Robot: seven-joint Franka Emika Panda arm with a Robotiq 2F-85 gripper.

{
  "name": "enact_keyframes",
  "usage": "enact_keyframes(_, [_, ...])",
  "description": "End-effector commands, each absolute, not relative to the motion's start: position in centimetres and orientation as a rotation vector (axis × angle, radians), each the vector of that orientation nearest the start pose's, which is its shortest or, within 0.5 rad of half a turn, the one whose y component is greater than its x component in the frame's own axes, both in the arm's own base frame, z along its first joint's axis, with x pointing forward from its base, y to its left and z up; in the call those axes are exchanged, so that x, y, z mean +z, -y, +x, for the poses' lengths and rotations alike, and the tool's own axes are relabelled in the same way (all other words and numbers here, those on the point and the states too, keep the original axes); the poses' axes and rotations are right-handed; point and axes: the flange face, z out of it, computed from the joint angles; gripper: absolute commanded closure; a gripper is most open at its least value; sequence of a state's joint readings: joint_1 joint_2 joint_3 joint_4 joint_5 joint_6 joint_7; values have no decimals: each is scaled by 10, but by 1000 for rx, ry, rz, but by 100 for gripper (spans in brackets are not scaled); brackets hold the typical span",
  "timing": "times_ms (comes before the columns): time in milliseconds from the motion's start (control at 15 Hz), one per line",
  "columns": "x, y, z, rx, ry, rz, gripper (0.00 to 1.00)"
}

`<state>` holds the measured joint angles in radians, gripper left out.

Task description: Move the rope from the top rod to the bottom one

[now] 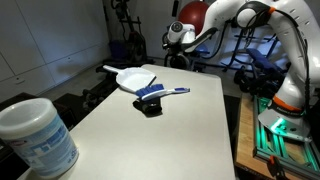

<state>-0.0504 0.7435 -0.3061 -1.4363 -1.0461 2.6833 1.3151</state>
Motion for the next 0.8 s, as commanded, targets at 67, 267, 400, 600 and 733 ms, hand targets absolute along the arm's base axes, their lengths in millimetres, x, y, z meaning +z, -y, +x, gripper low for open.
enact_keyframes(67, [306, 187, 745, 1072, 830, 2253, 31])
enact_keyframes(267, [309, 186, 749, 1100, 846, 2238, 35])
enact_keyframes(400, [311, 186, 751, 1113, 852, 2233, 36])
enact_keyframes(600, [310, 186, 751, 1118, 861, 2224, 48])
enact_keyframes(733, [311, 187, 751, 1120, 865, 2222, 61])
